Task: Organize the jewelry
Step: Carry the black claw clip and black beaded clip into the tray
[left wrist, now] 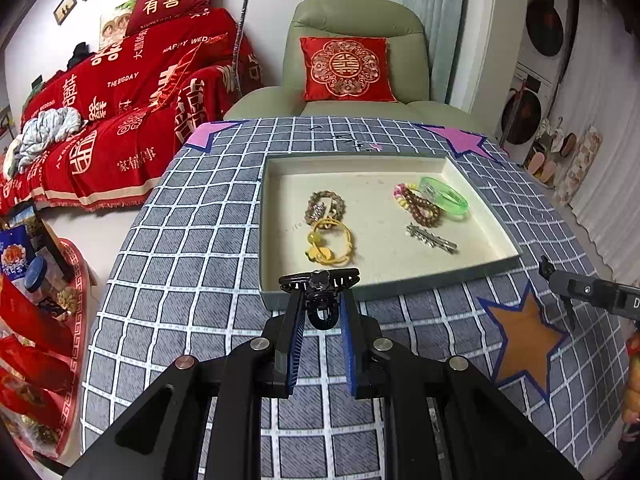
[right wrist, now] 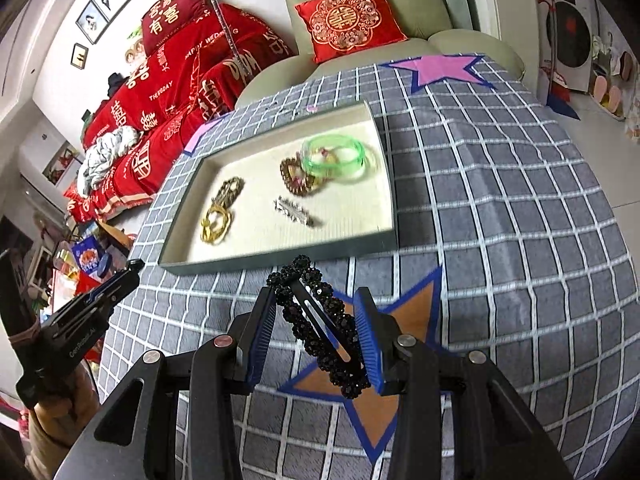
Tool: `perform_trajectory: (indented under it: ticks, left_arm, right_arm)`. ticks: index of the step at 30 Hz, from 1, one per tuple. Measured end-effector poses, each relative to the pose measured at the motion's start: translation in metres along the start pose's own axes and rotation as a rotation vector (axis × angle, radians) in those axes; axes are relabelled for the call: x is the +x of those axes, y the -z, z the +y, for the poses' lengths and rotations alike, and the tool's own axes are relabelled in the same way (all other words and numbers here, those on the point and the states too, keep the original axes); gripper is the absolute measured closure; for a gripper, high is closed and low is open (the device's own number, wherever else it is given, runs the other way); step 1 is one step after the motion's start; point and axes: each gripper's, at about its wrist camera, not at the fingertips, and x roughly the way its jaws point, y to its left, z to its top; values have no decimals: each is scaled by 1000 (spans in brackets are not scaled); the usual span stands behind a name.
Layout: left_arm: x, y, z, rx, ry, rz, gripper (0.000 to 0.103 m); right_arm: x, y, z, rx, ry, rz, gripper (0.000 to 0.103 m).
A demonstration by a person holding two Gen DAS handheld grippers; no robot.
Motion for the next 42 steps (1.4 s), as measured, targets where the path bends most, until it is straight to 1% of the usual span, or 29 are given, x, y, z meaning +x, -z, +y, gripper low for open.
perform_trajectory:
  ticks: [4, 11, 17, 25, 35, 42]
  left_arm:
    - [7, -11, 6, -14, -3, 1, 77]
    - [24, -28, 3, -9, -7, -1, 77]
    - [40, -39, 0, -14, -9, 12, 77]
    - [68, -41, -7, -20, -20, 47, 77]
    - [99, -48, -20, 21, -32, 75, 77]
    - [117, -50, -19, 23, -58, 90, 77]
  right_arm:
    - [2, -17, 4, -6, 4, -18, 60]
    - [14, -50, 14, -26, 15, -43, 60]
    - [33, -66, 14, -15, 20, -35, 60]
    - [62, -72, 11, -12, 18, -13, 60]
    - [98, -77, 10, -44, 59, 49, 60]
    - [114, -82, 6, -35, 75, 48, 60]
